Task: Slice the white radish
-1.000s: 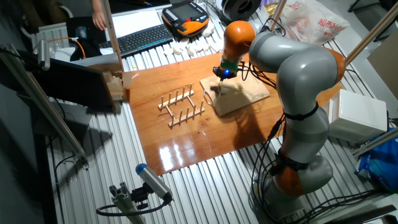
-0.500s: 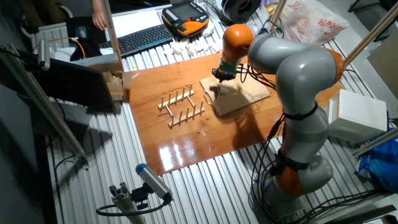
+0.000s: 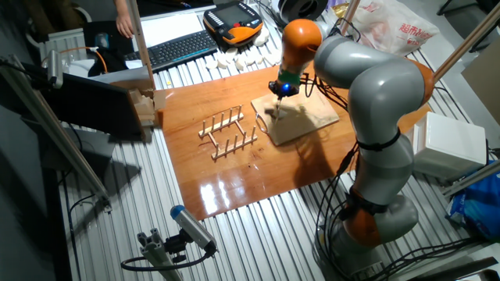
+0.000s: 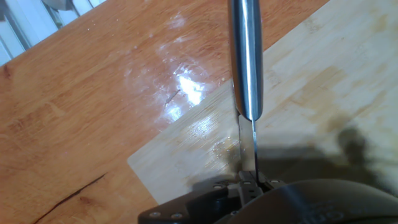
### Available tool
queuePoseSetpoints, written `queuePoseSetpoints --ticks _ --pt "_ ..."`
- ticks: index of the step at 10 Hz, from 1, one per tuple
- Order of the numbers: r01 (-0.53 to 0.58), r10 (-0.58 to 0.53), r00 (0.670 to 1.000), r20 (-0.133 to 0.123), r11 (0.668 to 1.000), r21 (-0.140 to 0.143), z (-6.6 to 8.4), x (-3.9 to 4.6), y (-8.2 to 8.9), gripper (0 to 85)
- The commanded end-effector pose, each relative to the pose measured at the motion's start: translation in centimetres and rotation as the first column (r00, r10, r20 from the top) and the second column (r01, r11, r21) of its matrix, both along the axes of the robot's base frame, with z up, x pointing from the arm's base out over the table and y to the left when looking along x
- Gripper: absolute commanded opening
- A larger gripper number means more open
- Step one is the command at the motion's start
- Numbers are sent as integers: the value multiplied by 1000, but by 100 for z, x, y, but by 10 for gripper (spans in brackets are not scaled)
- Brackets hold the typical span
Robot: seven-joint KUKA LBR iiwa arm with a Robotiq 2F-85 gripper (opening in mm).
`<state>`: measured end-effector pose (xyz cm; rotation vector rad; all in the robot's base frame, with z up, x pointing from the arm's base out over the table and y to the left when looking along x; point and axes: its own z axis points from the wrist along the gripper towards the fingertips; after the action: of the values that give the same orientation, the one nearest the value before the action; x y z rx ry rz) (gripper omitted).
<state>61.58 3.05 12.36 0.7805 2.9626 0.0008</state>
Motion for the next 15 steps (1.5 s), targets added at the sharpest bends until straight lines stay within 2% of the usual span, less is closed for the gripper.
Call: queuePoseSetpoints --ticks 1,4,8,10,11,14,15 --pt "0 0 1000 2 1000 4 -24 -3 -1 0" --pt "5 -5 1000 28 1000 6 -184 -14 5 0" --pt "3 -3 999 46 1000 16 -348 -25 18 0" --pt "7 -8 998 57 1000 10 -403 -23 40 0" --pt "6 -6 999 51 1000 10 -378 -19 33 0" --pt "0 0 1000 2 1000 7 -58 -10 0 0" --pt "2 -2 1000 2 1000 3 -24 -25 -3 0"
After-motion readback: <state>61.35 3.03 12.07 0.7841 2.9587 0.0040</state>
